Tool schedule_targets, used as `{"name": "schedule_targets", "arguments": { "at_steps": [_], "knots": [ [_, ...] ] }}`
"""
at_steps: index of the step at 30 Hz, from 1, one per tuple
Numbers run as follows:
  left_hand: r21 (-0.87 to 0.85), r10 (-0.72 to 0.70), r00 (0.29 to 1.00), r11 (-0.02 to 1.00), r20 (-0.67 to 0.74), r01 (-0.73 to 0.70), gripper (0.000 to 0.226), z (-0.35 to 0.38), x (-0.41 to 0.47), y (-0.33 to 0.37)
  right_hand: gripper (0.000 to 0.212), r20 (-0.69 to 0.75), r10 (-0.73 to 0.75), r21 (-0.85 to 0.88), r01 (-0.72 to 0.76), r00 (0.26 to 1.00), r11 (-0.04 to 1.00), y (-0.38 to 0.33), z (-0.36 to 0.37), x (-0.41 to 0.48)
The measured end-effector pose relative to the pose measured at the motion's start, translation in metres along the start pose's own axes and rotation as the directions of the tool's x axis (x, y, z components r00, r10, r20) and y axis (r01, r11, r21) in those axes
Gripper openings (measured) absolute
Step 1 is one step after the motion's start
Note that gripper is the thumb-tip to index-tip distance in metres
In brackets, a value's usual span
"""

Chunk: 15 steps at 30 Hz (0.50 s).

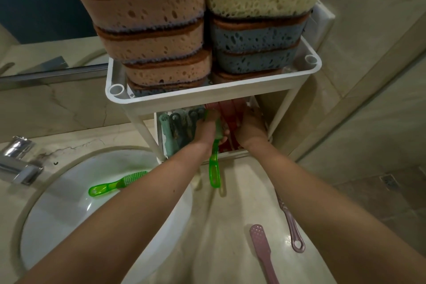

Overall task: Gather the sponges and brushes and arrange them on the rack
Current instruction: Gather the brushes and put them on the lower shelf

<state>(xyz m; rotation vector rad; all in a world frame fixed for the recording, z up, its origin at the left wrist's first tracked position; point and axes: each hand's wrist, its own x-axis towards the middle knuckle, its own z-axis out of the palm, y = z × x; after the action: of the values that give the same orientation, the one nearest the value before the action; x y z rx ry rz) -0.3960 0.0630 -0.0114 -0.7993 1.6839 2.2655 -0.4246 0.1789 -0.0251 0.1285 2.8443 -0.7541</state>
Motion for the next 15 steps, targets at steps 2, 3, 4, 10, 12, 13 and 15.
{"name": "schedule_targets", "arguments": {
  "at_steps": [2,3,4,10,12,13,15],
  "knots": [
    [-0.024,-0.022,1.0,0.999,-0.012,0.021,0.038,0.001,-0.002,0.001,0.055,-0.056,-0.079,0.034,0.081,0.995,0.996,0.004,-0.001,-0.006],
    [-0.04,-0.035,0.999,0.999,-0.018,0.034,0.039,0.002,-0.005,0.003,0.049,-0.099,-0.13,0.052,0.136,0.987,0.989,0.005,-0.002,-0.009],
    [-0.055,-0.047,0.999,0.997,-0.024,0.046,0.039,0.003,-0.008,0.004,0.044,-0.144,-0.171,0.076,0.183,0.975,0.98,0.006,-0.003,-0.014],
    [-0.063,0.006,0.994,0.998,-0.108,-0.013,0.029,0.004,-0.026,0.013,0.024,-0.08,-0.035,0.623,0.077,0.996,0.778,-0.007,-0.013,-0.044],
    [-0.008,0.089,0.986,0.996,-0.14,-0.091,0.027,0.004,-0.038,0.018,0.032,-0.012,0.023,0.712,-0.007,1.0,0.702,-0.019,-0.024,-0.056],
    [0.047,0.174,0.974,0.984,-0.145,-0.169,0.021,0.004,-0.048,0.022,0.034,0.013,0.043,0.734,-0.039,0.999,0.678,-0.025,-0.03,-0.062],
    [0.148,0.359,0.925,0.929,-0.127,-0.34,0.013,0.006,-0.067,0.028,0.035,0.044,0.079,0.761,-0.084,0.996,0.643,-0.035,-0.043,-0.073]
  ]
}}
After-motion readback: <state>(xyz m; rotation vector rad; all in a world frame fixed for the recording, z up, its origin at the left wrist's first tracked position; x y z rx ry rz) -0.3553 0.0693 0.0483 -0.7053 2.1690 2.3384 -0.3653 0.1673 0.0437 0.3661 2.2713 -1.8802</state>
